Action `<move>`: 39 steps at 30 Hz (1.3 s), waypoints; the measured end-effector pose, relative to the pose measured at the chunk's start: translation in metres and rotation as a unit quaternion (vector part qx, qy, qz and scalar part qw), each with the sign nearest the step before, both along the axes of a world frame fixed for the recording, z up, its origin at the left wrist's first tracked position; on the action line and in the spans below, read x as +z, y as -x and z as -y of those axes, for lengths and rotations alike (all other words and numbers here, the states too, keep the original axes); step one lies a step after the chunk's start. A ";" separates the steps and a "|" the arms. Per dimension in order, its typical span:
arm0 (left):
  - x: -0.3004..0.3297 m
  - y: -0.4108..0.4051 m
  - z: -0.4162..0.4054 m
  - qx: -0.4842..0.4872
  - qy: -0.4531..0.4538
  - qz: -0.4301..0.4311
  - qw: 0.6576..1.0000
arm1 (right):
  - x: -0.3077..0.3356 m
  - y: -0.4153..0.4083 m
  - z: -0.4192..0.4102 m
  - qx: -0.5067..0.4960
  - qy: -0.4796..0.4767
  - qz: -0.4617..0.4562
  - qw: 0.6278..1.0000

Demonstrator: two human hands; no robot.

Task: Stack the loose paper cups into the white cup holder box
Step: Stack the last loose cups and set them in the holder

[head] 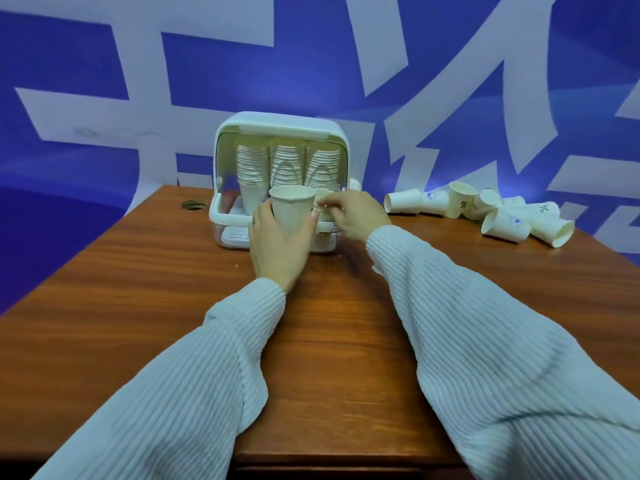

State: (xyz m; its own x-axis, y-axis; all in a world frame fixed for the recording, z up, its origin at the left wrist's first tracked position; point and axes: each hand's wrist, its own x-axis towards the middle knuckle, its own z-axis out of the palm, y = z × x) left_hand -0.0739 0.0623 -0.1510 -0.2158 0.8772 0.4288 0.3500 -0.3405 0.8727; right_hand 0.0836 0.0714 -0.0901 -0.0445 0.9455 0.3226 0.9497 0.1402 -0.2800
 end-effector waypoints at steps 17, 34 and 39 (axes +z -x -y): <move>0.054 -0.020 -0.060 -0.025 -0.071 -0.022 0.997 | -0.076 -0.027 0.014 -0.129 -0.130 -0.366 0.912; 0.040 -0.027 -0.077 -0.032 0.073 -0.341 0.937 | -0.080 -0.023 0.011 -0.125 -0.094 -0.404 0.901; 0.044 -0.027 -0.075 -0.041 0.075 -0.295 0.952 | -0.081 -0.028 0.007 -0.139 -0.114 -0.429 0.885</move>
State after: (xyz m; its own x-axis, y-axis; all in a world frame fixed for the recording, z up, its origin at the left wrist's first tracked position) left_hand -0.0473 0.1371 -0.1073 0.0953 0.9416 0.3228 0.7717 -0.2748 0.5736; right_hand 0.1112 0.0645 -0.1712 0.5334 0.7872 0.3094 0.4084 0.0807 -0.9092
